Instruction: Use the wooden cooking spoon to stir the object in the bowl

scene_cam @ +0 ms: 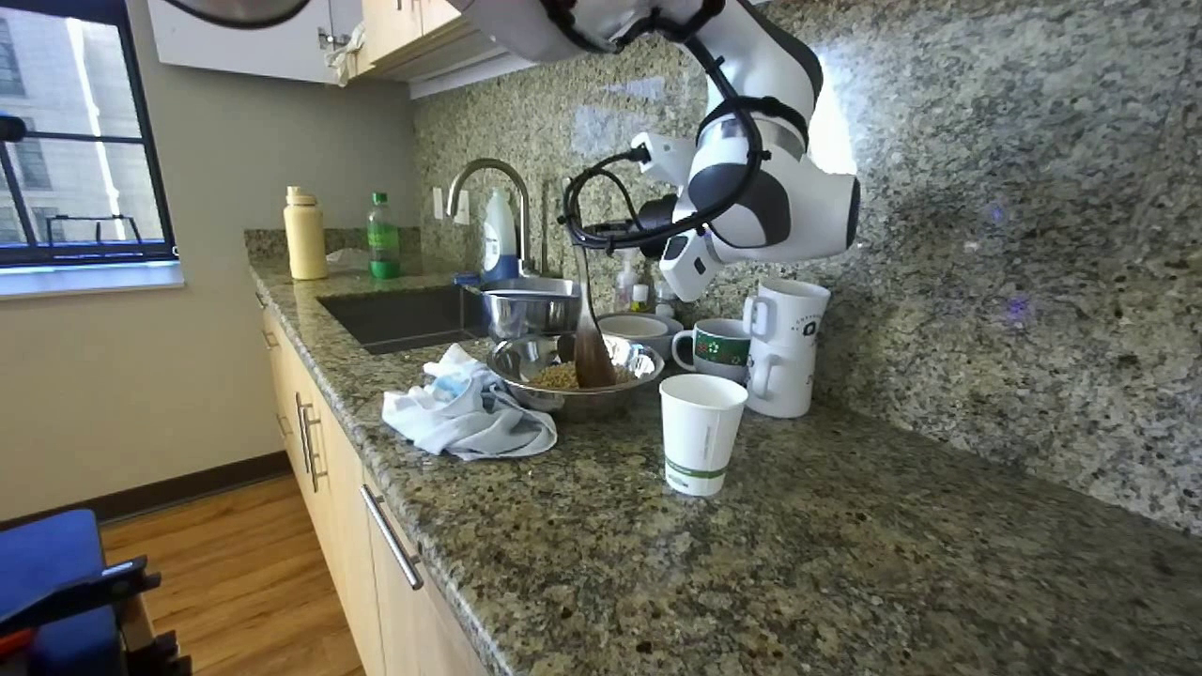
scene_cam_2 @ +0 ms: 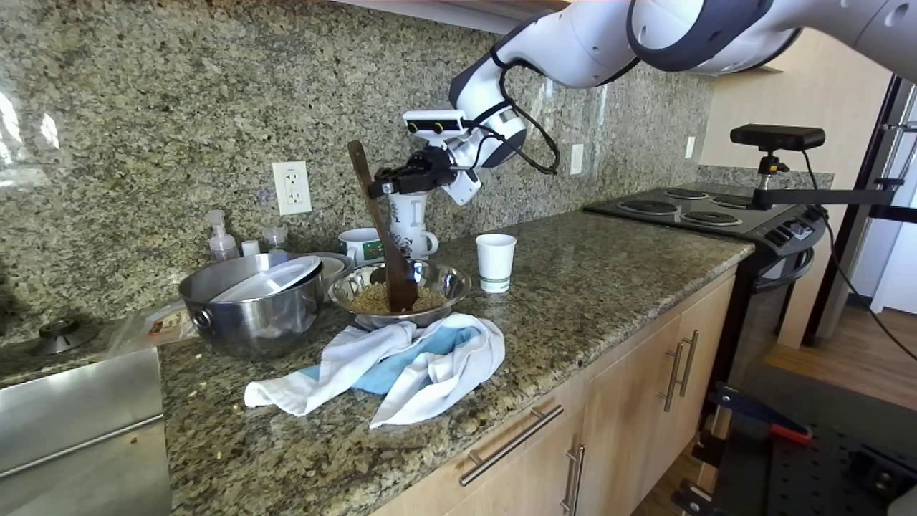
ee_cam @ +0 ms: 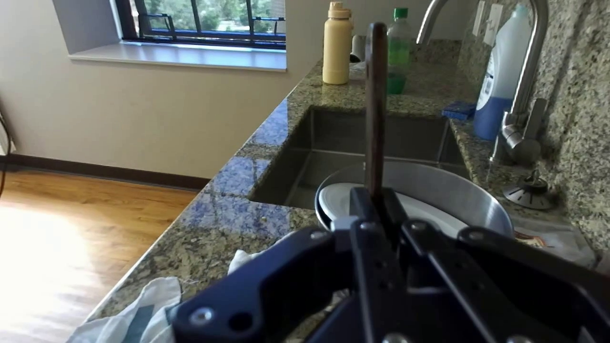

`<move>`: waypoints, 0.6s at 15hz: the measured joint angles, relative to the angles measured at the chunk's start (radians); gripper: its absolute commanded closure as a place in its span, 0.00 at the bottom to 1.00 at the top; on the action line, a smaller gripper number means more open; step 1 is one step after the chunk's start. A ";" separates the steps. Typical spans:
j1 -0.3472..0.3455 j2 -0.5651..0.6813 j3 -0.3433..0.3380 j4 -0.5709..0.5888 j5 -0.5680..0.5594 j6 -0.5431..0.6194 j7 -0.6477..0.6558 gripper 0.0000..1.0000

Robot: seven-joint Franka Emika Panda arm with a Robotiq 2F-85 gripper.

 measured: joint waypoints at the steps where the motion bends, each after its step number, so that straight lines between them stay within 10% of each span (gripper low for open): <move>1: -0.005 0.003 0.006 0.000 0.003 -0.003 -0.002 0.98; 9: -0.023 0.011 0.023 -0.021 0.028 -0.011 -0.144 0.98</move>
